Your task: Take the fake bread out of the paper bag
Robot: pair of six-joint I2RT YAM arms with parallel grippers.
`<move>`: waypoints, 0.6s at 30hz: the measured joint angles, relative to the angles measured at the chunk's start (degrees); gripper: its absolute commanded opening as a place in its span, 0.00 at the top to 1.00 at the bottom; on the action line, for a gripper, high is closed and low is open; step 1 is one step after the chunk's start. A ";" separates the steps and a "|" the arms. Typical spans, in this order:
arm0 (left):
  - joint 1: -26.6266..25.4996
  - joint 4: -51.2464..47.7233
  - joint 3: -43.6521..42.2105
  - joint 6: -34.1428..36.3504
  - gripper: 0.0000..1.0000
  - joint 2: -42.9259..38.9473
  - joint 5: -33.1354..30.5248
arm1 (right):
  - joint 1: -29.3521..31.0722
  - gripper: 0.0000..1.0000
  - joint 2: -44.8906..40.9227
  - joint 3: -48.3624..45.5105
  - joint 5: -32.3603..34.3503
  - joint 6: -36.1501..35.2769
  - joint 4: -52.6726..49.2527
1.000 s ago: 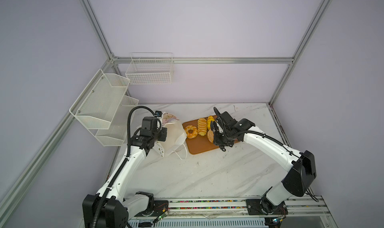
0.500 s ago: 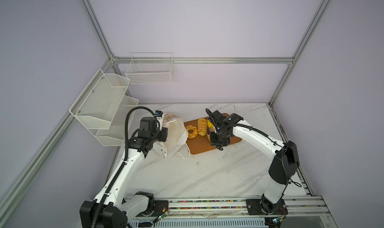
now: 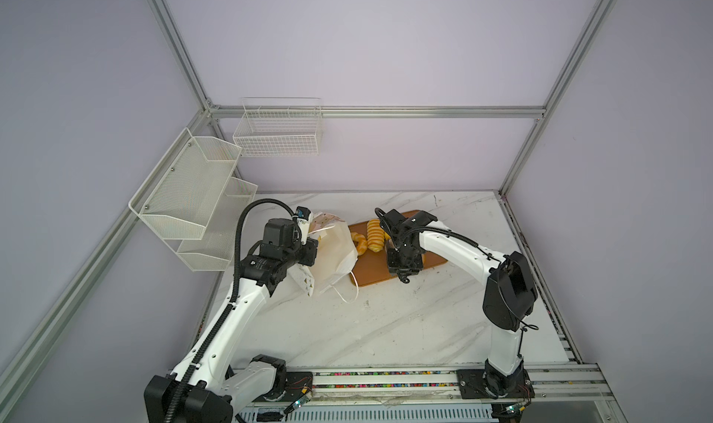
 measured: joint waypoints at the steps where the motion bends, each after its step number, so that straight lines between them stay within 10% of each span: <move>1: -0.07 0.00 0.00 0.04 1.00 0.00 0.00 | 0.00 0.59 0.44 0.00 0.13 0.04 -0.02; 10: -0.44 0.00 0.00 0.22 1.00 0.00 -0.46 | -0.04 0.76 1.46 -0.02 0.52 1.01 0.48; 18: -0.72 0.00 0.00 0.28 1.00 -0.02 -0.66 | -0.07 0.60 0.72 -1.77 -0.04 2.03 2.47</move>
